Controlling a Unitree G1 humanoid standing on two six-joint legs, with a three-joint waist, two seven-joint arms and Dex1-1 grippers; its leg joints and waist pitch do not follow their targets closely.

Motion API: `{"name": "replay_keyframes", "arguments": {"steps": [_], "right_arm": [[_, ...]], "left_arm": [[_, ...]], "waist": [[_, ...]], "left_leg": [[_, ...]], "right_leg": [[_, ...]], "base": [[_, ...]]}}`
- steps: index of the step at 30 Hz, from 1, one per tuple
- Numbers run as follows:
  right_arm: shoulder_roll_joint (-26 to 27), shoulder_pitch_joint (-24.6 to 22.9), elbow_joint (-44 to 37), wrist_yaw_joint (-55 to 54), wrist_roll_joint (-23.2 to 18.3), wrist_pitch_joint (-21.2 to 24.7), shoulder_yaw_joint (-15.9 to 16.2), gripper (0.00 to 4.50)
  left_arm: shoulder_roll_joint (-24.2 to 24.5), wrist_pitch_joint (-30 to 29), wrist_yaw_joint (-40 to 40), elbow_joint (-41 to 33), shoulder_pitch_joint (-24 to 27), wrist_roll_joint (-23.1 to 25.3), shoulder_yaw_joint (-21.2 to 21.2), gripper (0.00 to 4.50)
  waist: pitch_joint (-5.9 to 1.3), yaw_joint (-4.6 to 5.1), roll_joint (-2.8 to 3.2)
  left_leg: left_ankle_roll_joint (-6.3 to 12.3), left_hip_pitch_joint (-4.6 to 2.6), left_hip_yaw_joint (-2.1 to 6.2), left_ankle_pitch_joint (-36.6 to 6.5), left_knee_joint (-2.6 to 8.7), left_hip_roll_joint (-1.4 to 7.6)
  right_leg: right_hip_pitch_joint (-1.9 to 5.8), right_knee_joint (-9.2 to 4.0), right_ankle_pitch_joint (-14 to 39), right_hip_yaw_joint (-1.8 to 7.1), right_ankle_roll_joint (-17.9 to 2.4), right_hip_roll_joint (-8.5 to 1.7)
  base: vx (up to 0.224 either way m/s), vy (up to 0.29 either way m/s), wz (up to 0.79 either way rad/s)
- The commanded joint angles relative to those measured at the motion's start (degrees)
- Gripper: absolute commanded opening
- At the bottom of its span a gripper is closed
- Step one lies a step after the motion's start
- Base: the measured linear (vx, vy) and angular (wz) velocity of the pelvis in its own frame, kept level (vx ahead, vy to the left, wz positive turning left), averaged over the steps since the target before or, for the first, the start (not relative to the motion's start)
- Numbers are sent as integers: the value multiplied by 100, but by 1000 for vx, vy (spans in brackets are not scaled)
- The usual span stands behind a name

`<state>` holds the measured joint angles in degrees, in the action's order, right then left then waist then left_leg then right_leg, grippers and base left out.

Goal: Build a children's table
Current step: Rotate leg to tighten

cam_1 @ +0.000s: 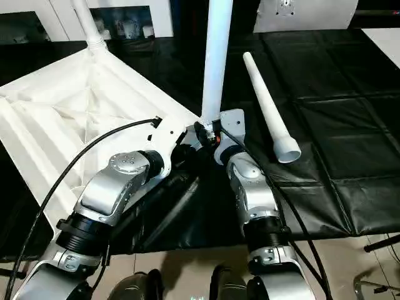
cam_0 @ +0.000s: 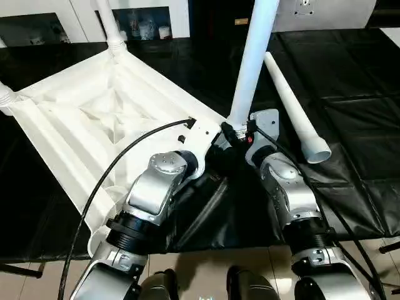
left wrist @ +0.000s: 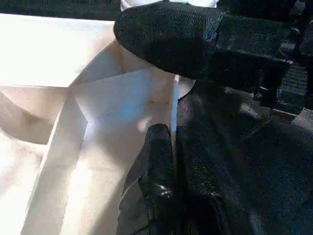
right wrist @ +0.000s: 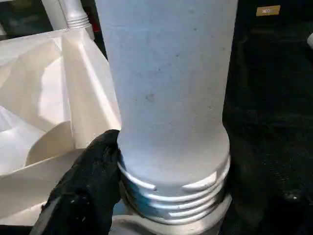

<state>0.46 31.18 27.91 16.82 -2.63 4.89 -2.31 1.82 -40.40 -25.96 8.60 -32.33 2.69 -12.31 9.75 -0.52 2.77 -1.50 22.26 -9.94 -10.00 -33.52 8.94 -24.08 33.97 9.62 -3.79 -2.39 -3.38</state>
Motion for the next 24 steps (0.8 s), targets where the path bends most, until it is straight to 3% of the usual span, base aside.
{"name": "replay_keyframes", "arguments": {"steps": [1,4,6,9,11,12,14,15,16,18,19,20,24], "right_arm": [[412,-172,312,338,-215,174,396,351],[413,-139,291,259,-189,132,301,360],[266,-164,133,449,-260,-73,242,390],[54,-241,-33,752,-307,-268,255,404],[-93,-302,-135,975,-343,-368,270,436],[-376,-421,-347,1390,-437,-468,289,439],[-451,-450,-403,1505,-461,-479,298,444],[-753,-553,-605,1936,-532,-485,342,447],[-1115,-640,-769,2416,-577,-525,384,447],[-1302,-655,-814,2641,-604,-521,377,447],[-1637,-644,-865,3136,-708,-566,358,447],[-1637,-644,-865,3136,-708,-566,358,447],[-2132,-580,-907,4015,-876,-586,455,447]], "left_arm": [[-106,266,80,-114,-163,-125,8,0],[-23,335,-21,-68,-163,-53,-34,0],[200,473,-274,-94,-90,-41,-150,0],[401,610,-520,-154,0,-52,-264,0],[507,684,-642,-187,59,-59,-309,0],[703,769,-896,-235,163,-107,-357,0],[747,785,-940,-236,182,-116,-357,0],[917,882,-1114,-231,253,-147,-349,0],[1132,1061,-1360,-239,333,-185,-369,0],[1248,1192,-1507,-242,379,-209,-380,0],[1477,1405,-1784,-244,453,-263,-409,0],[1477,1405,-1784,-244,453,-263,-409,0],[1844,1788,-2335,-236,532,-351,-476,0]], "waist": [[-428,-29,-96],[-375,-6,-87],[-369,13,-92],[-375,-3,-90],[-384,-16,-102],[-395,-19,-91],[-404,-15,-94],[-434,-27,-105],[-436,-25,-107],[-445,-36,-112],[-432,-40,-130],[-423,-47,-119],[-400,-54,-122]], "left_leg": [[739,-37,151,-871,370,345],[629,-31,174,-1136,413,346],[541,-39,183,-1256,430,355],[548,-58,175,-1235,427,357],[606,-49,164,-1084,427,376],[661,-26,168,-958,416,366],[744,-22,153,-841,398,361],[871,-15,154,-579,374,362],[928,-5,145,-493,360,353],[1093,2,139,-375,342,357],[1151,-1,142,-429,341,339],[1150,-7,140,-470,342,343],[1060,-36,138,-636,365,374]], "right_leg": [[323,-477,1647,315,-1169,-545],[312,-522,2183,304,-1009,-545],[302,-531,2321,311,-943,-545],[290,-544,2318,325,-919,-554],[303,-517,2078,339,-961,-552],[325,-491,1858,332,-1040,-553],[328,-470,1607,339,-1089,-546],[364,-422,1143,328,-1222,-535],[363,-402,995,330,-1269,-534],[373,-377,738,323,-1315,-529],[382,-403,933,303,-1291,-524],[370,-411,1044,303,-1275,-528],[336,-449,1527,305,-1216,-519]], "base": [[0,0,0],[0,0,0],[0,0,0],[0,0,0],[0,0,0],[0,0,0],[0,0,0],[0,0,0],[0,0,0],[0,0,0],[0,0,0],[0,0,0],[0,0,0]]}}
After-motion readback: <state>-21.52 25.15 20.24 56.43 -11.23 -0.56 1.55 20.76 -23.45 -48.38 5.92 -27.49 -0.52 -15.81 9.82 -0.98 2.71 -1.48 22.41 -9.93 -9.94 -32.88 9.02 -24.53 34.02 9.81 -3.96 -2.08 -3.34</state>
